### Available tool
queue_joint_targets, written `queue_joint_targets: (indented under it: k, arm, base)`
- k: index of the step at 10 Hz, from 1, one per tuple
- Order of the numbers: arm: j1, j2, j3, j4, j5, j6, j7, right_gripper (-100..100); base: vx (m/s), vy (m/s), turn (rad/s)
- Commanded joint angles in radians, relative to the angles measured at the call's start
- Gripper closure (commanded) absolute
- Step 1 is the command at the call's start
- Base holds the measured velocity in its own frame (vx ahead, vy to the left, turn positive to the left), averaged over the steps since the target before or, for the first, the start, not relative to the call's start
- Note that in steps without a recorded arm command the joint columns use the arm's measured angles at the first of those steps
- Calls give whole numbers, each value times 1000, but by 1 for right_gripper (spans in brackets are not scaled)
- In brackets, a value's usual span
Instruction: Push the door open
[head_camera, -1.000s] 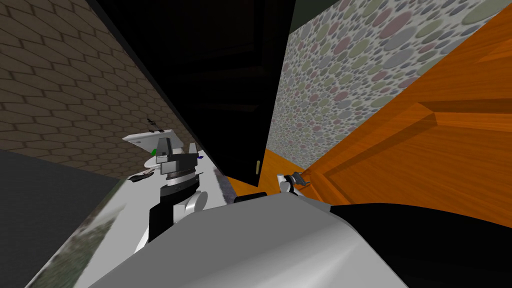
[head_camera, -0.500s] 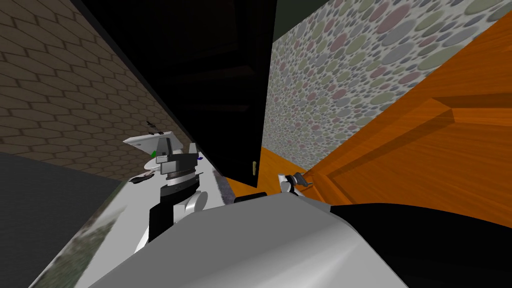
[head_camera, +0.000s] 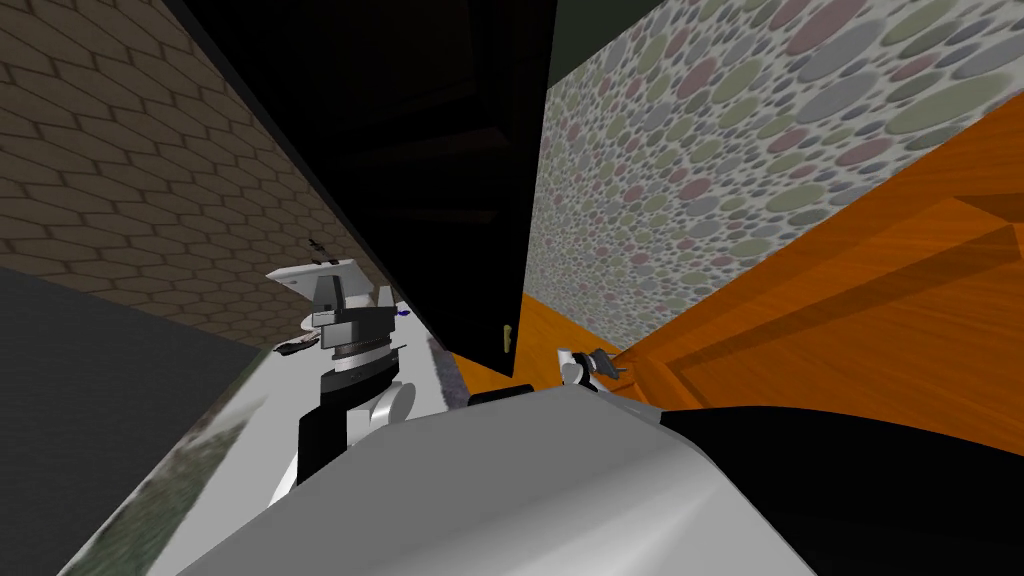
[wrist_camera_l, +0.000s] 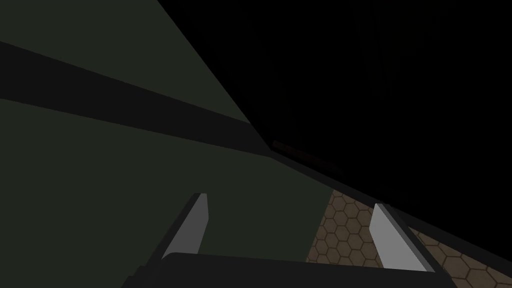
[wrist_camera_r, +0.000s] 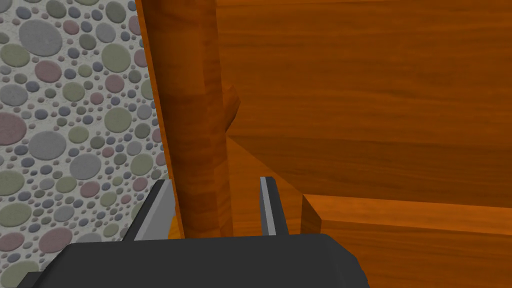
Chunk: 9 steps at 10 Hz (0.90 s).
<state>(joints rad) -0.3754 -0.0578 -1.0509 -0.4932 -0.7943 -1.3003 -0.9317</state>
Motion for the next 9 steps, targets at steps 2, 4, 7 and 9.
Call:
queue_joint_targets:
  k: [2,4,7,9]
  arm:
    - [9,0,-36,-14,-24,-43,7,100]
    - [7,1,-58,-12,-42,-65,10,100]
    - [4,5,-93,-8,-68,-100,14,100]
    - [2,10,-116,-5,-85,-123,17,100]
  base:
    - [4,-94,93]
    - [15,-108,108]
    - [16,-85,78]
    - [13,-126,129]
